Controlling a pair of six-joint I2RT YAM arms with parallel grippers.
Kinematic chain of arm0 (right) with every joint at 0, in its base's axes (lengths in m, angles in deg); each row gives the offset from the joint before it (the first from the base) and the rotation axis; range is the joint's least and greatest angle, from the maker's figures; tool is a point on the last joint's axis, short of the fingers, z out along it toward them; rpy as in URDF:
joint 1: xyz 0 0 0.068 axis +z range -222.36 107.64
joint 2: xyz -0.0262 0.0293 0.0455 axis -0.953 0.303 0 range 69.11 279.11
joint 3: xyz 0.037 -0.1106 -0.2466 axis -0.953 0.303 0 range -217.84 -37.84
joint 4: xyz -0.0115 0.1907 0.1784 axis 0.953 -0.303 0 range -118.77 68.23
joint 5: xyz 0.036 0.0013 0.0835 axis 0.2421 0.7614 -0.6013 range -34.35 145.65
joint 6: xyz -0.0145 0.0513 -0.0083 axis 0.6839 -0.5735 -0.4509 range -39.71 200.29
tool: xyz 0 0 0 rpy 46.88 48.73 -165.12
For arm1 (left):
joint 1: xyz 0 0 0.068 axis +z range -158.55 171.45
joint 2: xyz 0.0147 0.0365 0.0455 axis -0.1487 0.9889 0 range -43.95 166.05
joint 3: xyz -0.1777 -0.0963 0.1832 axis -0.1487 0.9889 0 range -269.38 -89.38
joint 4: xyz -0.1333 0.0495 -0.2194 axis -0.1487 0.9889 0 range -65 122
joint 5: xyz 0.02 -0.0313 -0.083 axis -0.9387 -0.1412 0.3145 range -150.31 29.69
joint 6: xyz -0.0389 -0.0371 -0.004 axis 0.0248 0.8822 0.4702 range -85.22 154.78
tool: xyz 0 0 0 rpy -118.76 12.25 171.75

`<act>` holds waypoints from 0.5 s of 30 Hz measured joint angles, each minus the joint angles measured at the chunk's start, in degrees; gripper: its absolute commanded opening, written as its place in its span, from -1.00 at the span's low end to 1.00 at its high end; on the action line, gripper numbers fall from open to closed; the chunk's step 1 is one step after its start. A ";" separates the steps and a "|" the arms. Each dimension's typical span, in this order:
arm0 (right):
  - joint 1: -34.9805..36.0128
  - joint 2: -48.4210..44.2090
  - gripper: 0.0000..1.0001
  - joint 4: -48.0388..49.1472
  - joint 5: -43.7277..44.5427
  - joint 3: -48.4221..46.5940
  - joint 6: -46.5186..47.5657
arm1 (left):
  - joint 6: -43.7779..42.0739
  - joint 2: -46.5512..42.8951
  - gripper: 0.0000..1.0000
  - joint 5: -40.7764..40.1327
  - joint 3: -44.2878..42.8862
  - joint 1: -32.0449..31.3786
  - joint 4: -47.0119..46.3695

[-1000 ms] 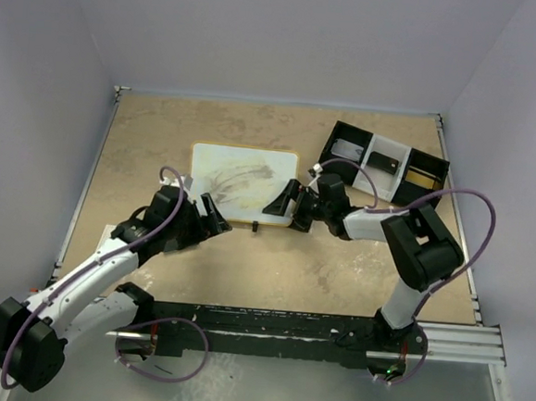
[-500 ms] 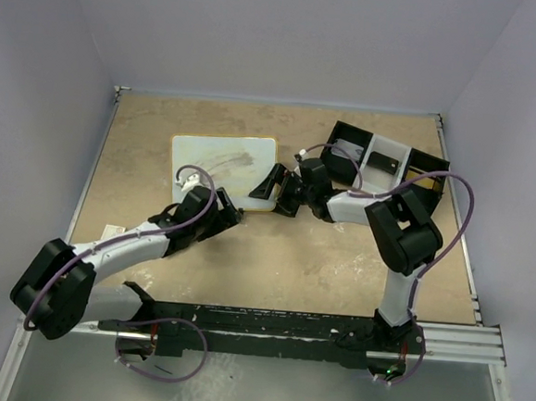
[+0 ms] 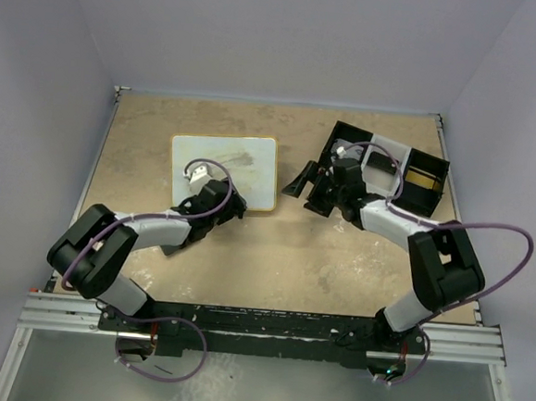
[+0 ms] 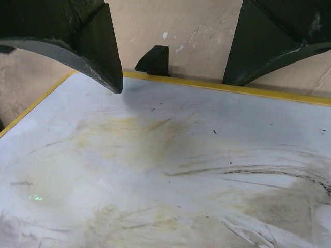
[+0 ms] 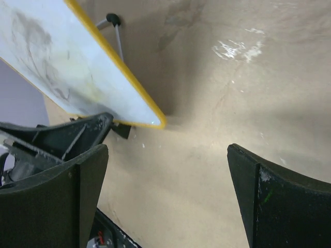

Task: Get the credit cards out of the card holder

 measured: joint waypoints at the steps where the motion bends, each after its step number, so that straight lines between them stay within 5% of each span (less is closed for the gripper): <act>1: -0.42 -1.53 1.00 -0.92 0.39 0.68 0.37 | -0.22 0.87 0.50 -0.68 -0.50 0.00 -0.37; 15: -4.35 -19.17 1.00 -15.32 8.31 3.54 5.79 | -8.63 20.41 0.37 0.79 -19.63 8.52 -6.45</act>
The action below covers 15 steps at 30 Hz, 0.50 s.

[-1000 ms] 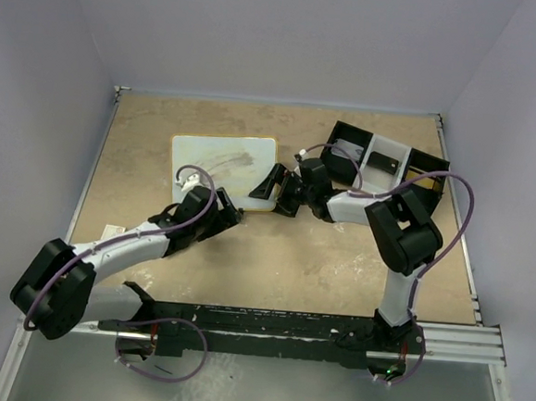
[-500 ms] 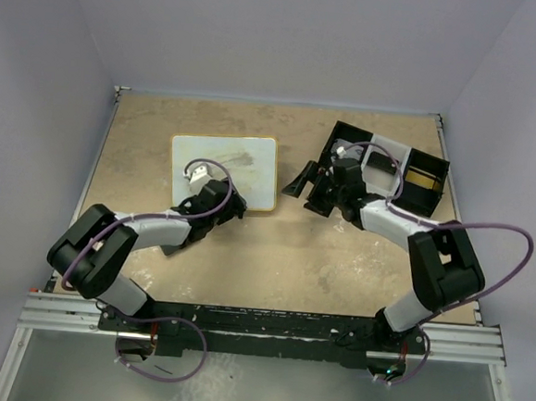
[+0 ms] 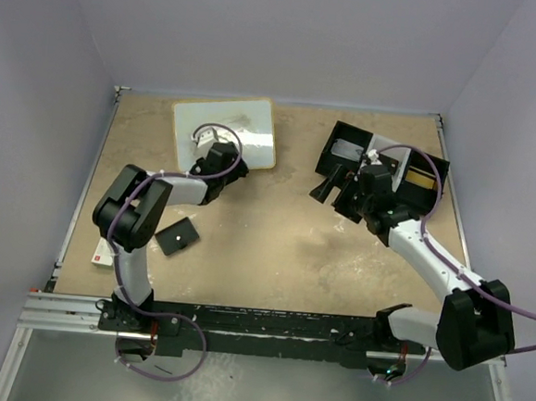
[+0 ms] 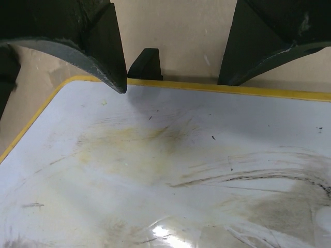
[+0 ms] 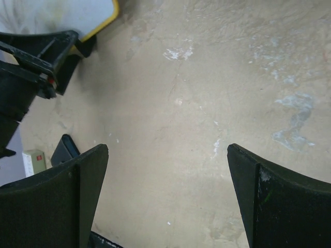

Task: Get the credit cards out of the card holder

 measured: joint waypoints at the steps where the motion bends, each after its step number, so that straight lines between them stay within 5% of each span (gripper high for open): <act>1: -0.15 -0.48 1.00 -0.92 0.85 0.00 0.35 | -0.55 1.03 0.36 0.70 -1.38 0.87 -0.11; 8: -1.36 1.42 1.00 -6.12 6.19 -1.22 3.02 | -5.42 7.78 0.37 5.07 -10.75 6.03 1.01; 15: -7.65 10.38 1.00 -10.67 11.78 -13.31 8.48 | -7.48 12.41 0.38 7.91 -17.86 8.41 2.58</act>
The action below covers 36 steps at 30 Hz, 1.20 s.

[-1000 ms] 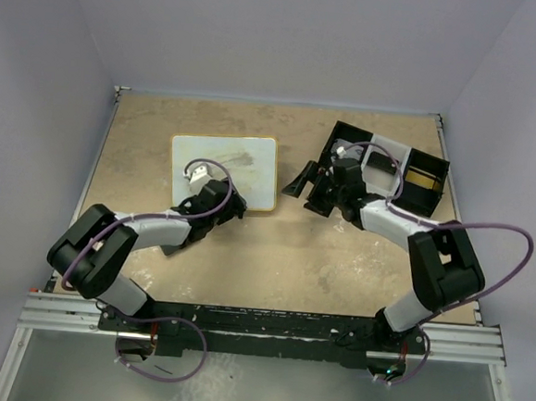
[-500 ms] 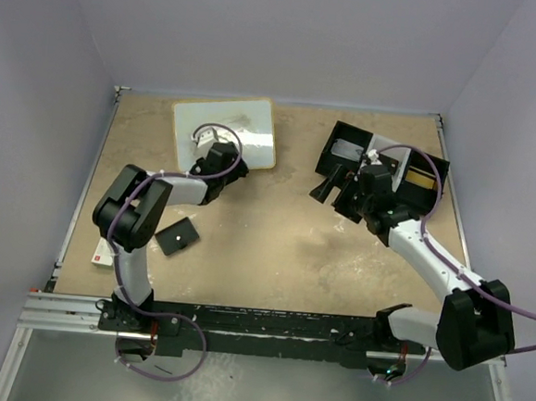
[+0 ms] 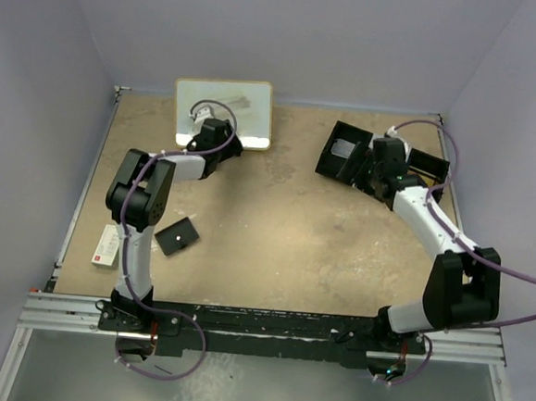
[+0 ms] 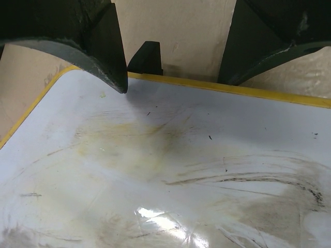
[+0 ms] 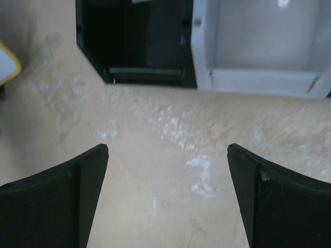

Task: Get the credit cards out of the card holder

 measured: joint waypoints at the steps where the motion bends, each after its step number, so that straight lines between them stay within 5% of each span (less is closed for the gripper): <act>1: -1.03 1.22 0.97 -0.15 0.98 -2.03 0.83 | -0.09 0.44 0.38 0.42 -0.63 0.22 0.02; 14: -5.95 21.46 0.36 -3.10 4.83 -18.97 9.97 | -3.48 2.10 0.44 4.81 -4.09 1.84 2.23; 32: -5.57 27.32 -0.61 -1.86 4.92 -21.81 15.39 | -7.32 -5.29 0.49 6.51 3.10 2.14 7.89; 36: -5.35 27.12 -0.61 -1.25 4.90 -21.38 16.44 | -7.63 -5.64 0.49 6.43 3.10 2.23 9.09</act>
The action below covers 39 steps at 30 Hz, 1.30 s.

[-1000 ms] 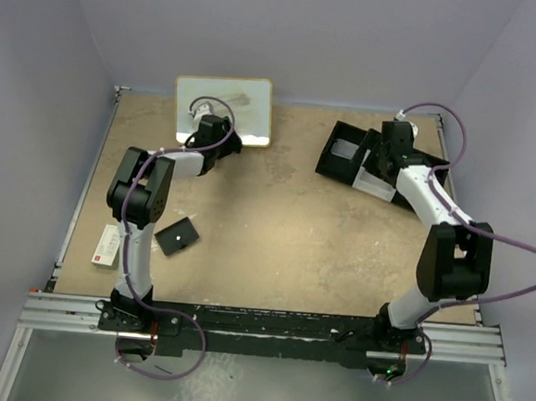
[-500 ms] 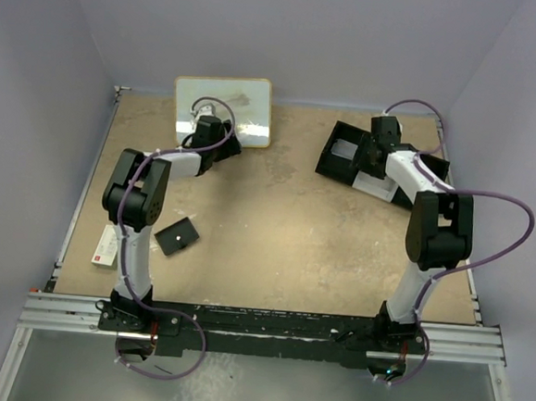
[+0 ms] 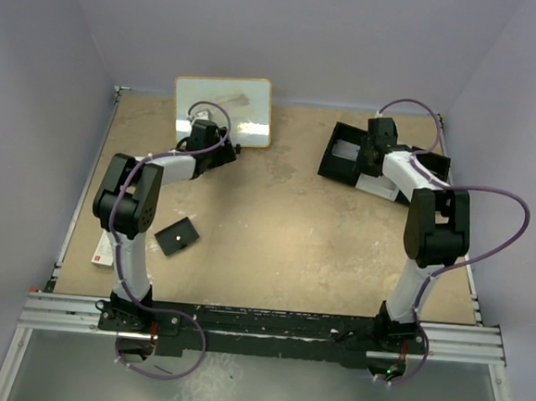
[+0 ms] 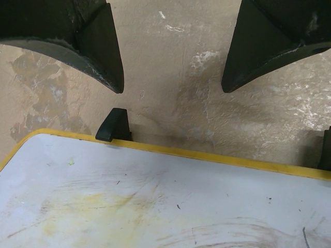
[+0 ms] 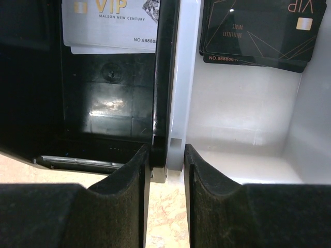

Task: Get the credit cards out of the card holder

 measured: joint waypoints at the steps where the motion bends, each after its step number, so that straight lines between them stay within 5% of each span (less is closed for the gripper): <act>1: 0.22 -0.28 -0.62 0.39 0.02 0.42 0.24 | 0.00 -0.11 0.49 0.02 0.00 0.07 0.28; 8: 3.65 -2.67 -0.61 2.25 1.55 4.11 0.61 | 0.22 -4.72 0.51 0.15 3.10 0.42 1.25; 16: 10.62 -7.76 -0.57 2.43 1.22 10.10 -1.07 | 2.36 -21.35 0.65 -1.22 12.24 0.46 5.55; 28: 16.55 -14.97 -0.53 2.54 -0.15 18.23 -6.34 | 6.82 -46.29 0.76 -11.45 24.46 0.50 25.16; 39: 23.26 -14.56 -0.40 3.37 1.27 18.38 -9.40 | 12.35 -52.76 0.77 -16.57 32.92 0.61 33.31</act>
